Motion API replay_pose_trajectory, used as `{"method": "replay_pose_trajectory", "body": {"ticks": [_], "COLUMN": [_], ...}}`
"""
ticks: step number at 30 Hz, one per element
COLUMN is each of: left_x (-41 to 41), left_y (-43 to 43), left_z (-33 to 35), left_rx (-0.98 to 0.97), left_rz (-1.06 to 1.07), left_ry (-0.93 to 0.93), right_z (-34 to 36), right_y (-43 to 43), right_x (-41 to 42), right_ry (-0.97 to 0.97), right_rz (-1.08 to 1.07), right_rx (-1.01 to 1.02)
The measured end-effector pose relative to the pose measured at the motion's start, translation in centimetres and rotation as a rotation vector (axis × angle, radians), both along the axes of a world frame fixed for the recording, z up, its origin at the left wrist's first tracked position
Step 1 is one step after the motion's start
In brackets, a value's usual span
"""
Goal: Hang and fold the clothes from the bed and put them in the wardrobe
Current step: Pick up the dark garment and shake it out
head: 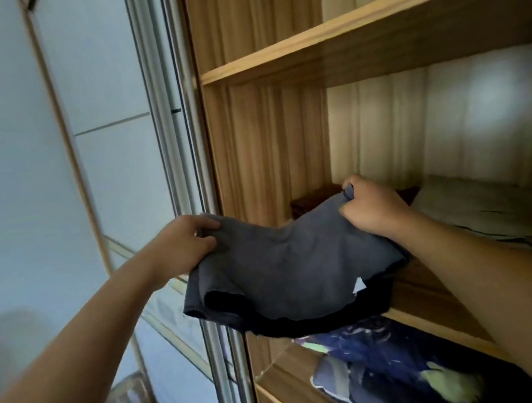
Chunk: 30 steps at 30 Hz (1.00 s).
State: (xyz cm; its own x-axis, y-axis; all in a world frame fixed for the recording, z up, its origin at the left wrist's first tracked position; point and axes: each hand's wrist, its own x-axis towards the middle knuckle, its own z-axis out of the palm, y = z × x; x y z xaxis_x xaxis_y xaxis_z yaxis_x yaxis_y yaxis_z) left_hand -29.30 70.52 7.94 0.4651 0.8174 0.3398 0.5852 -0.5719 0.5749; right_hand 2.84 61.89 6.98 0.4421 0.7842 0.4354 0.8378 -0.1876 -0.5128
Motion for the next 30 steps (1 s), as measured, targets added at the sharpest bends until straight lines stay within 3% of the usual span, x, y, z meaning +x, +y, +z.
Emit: {"method": "replay_pose_trajectory", "body": {"ticks": [8, 16, 21, 27, 30], "left_x": [12.5, 24.2, 31.3, 38.3, 41.0], "left_y": [7.0, 16.1, 20.9, 25.6, 25.7], "left_z": [1.8, 4.7, 5.0, 3.8, 0.8], "left_rx": [0.013, 0.151, 0.221, 0.299, 0.42], "left_rz": [-0.264, -0.319, -0.283, -0.242, -0.139], "left_ry": [0.134, 0.323, 0.382, 0.472, 0.445], "right_z": [0.3, 0.8, 1.5, 2.4, 0.0], "right_y": [-1.8, -0.2, 3.4, 8.2, 10.1], "right_x": [8.1, 14.7, 17.6, 23.3, 24.7], "right_ry": [0.227, 0.353, 0.535, 0.499, 0.252], "right_rz": [-0.257, -0.429, -0.416, -0.417, -0.556], "right_rx": [0.103, 0.265, 0.342, 0.229, -0.088]}}
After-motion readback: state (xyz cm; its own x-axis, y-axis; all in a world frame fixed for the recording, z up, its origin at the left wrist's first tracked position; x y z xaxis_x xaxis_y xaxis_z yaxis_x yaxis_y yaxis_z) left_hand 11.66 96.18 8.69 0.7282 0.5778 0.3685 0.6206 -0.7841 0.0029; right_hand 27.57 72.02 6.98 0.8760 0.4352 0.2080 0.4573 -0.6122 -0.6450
